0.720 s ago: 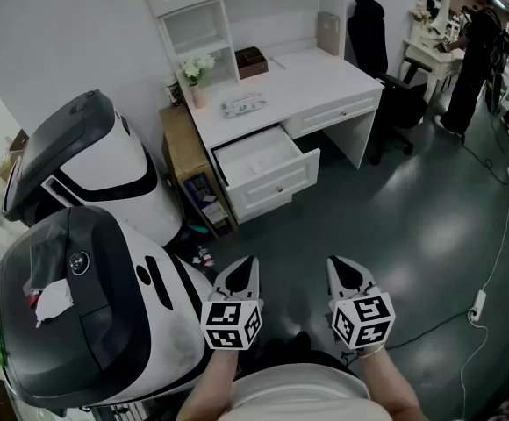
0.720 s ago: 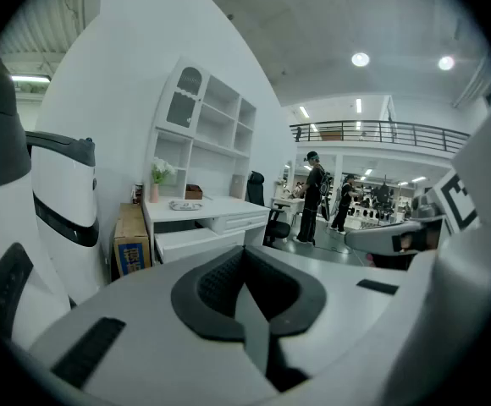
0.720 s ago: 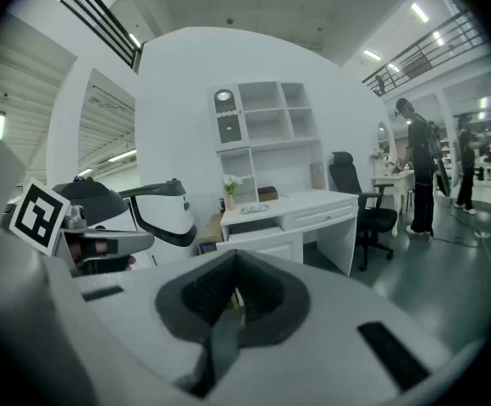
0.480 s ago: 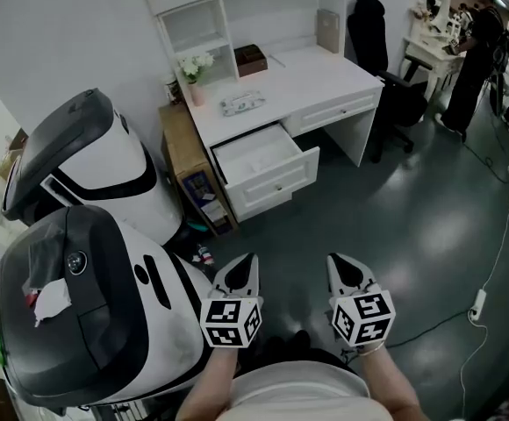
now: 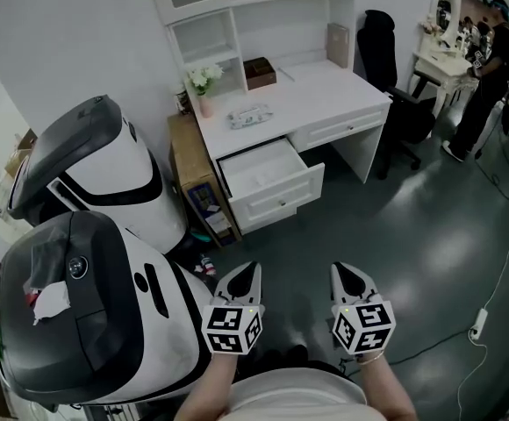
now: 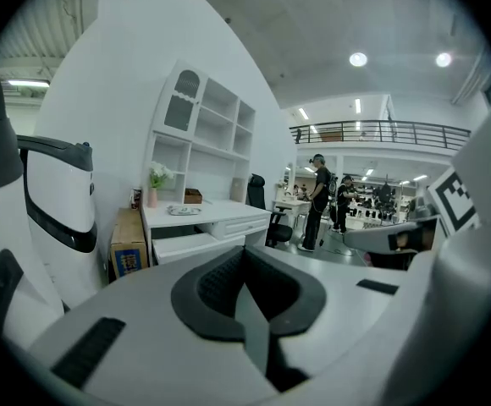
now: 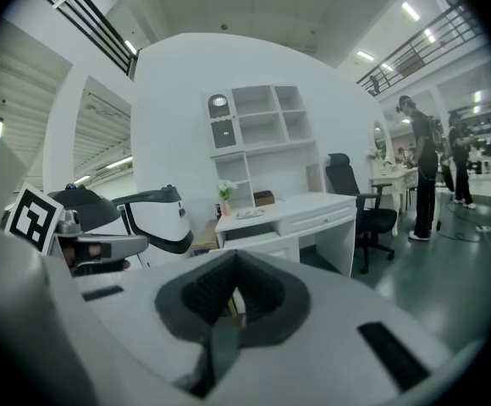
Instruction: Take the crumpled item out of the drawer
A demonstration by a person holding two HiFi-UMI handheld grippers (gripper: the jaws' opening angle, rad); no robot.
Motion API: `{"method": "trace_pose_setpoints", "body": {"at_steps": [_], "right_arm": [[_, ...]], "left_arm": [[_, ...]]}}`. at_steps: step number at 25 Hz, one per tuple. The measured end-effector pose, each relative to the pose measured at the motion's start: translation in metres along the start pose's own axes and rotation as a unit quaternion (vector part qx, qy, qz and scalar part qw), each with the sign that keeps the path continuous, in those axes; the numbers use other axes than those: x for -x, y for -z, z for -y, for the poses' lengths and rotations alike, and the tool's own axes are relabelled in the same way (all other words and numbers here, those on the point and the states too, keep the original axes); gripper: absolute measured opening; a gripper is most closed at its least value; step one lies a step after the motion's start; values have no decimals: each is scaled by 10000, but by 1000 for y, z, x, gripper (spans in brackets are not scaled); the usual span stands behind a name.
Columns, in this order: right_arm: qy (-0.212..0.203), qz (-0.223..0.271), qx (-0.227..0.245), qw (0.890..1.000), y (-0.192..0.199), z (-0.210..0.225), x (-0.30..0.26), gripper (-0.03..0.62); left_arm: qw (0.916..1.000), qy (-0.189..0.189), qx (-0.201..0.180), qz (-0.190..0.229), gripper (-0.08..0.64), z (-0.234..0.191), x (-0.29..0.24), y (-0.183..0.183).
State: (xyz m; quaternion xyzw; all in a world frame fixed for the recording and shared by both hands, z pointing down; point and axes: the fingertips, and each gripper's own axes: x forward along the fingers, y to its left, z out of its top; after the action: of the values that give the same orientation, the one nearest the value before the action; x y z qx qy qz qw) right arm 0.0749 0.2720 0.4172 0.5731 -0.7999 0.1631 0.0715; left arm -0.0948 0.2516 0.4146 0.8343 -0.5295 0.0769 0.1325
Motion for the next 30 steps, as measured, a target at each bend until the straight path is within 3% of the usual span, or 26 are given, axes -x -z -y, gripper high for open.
{"method": "trace_pose_setpoints", "body": {"at_steps": [10,17,30], "right_arm": [[-147,-97,31,9998,5,12,-3,2],[-145,-93,-55,9998,4,21,-3,2],[-76,-225,-205,9995,4,35,-34,2]], "left_arm": [[9996,-280,-49,57,-8,0,-2,-1],[9991,-399,-77,102,71,0,-3,-3],[9989,-453,-28,67,100,-21,-35,-8]]}}
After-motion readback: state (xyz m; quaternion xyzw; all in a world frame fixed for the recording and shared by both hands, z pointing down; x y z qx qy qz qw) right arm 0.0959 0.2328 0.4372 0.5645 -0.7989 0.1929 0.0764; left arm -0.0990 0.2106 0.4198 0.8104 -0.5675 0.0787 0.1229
